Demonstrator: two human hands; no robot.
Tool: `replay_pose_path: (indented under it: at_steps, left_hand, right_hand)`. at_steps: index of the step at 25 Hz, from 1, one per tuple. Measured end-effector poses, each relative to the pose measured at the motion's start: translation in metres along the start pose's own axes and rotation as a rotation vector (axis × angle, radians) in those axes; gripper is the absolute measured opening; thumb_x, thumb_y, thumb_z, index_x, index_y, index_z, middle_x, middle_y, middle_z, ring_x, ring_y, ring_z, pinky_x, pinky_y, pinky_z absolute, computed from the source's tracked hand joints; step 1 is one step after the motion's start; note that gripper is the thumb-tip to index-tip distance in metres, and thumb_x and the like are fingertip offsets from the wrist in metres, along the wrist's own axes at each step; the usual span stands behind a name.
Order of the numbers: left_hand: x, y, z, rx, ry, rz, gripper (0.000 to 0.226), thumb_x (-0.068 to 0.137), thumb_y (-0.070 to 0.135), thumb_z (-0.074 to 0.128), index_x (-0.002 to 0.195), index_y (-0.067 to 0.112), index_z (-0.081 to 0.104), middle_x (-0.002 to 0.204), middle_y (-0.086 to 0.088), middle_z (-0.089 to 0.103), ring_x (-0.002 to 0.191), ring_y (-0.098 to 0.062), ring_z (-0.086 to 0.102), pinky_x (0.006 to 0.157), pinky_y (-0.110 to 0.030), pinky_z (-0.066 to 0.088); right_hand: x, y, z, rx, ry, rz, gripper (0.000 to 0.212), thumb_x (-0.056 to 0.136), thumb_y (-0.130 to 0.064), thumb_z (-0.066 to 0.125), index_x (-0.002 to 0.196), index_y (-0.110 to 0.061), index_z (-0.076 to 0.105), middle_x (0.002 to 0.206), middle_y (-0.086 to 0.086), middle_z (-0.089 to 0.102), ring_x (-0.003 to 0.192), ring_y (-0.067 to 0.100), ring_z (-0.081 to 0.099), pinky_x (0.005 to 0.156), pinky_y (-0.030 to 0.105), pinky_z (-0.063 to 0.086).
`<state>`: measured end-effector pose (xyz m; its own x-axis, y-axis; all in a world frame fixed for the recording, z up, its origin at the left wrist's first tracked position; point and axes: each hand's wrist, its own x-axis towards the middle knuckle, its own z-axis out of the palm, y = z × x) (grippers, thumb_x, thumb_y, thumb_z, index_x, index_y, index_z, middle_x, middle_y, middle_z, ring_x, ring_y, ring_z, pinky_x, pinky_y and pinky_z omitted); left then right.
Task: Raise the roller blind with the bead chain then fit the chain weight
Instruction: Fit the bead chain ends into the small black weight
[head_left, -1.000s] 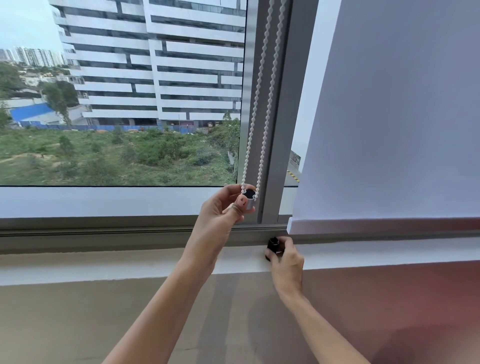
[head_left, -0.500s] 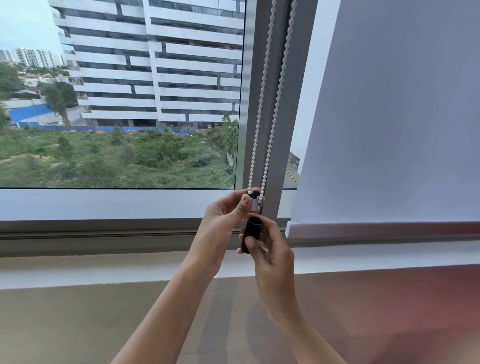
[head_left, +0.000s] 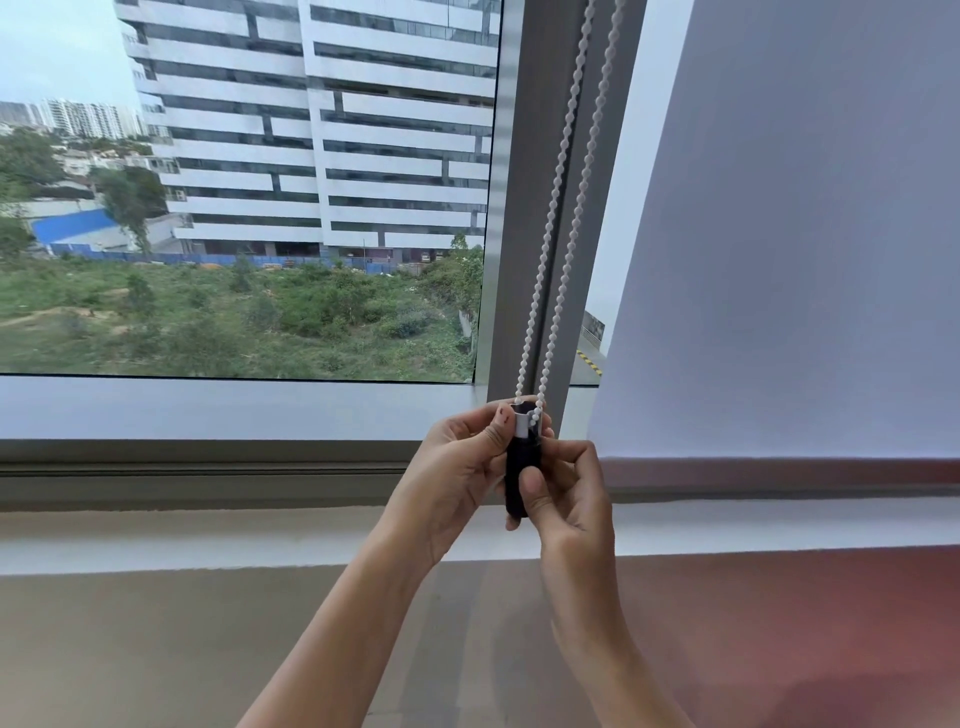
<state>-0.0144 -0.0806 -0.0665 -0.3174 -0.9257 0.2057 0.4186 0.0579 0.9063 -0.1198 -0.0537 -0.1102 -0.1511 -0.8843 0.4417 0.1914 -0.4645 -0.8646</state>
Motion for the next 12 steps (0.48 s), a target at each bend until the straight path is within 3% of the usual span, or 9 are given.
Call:
replay_pose_path:
  at_steps: [5, 8, 12]
  left_hand:
    - [0.0016, -0.0017, -0.0014, -0.012, 0.013, -0.007, 0.026, 0.081, 0.027, 0.054, 0.087, 0.016, 0.076, 0.087, -0.008, 0.073, 0.073, -0.022, 0.068, 0.059, -0.035, 0.053]
    - [-0.0006, -0.0025, 0.001, -0.057, -0.011, 0.012, 0.026, 0.083, 0.024, 0.052, 0.088, 0.014, 0.075, 0.085, -0.008, 0.075, 0.064, -0.018, 0.069, 0.042, -0.025, 0.049]
    - [-0.0019, -0.0015, 0.0003, -0.053, -0.019, 0.032, 0.025, 0.084, 0.022, 0.051, 0.095, 0.009, 0.07, 0.084, -0.008, 0.075, 0.062, -0.017, 0.068, 0.04, -0.024, 0.048]
  right_hand:
    - [-0.0018, -0.0036, -0.0002, -0.06, -0.016, -0.043, 0.011, 0.094, -0.008, 0.049, 0.092, -0.019, 0.05, 0.075, -0.012, 0.065, 0.06, 0.005, 0.051, 0.054, 0.015, 0.041]
    - [-0.0055, -0.0046, 0.0008, -0.115, -0.009, -0.097, 0.013, 0.095, -0.009, 0.045, 0.093, -0.022, 0.049, 0.076, -0.014, 0.065, 0.06, 0.003, 0.051, 0.055, 0.013, 0.041]
    - [-0.0055, -0.0059, -0.0005, -0.102, -0.01, -0.08, 0.006, 0.091, -0.019, 0.045, 0.093, -0.021, 0.05, 0.073, -0.015, 0.065, 0.059, 0.002, 0.051, 0.056, 0.012, 0.041]
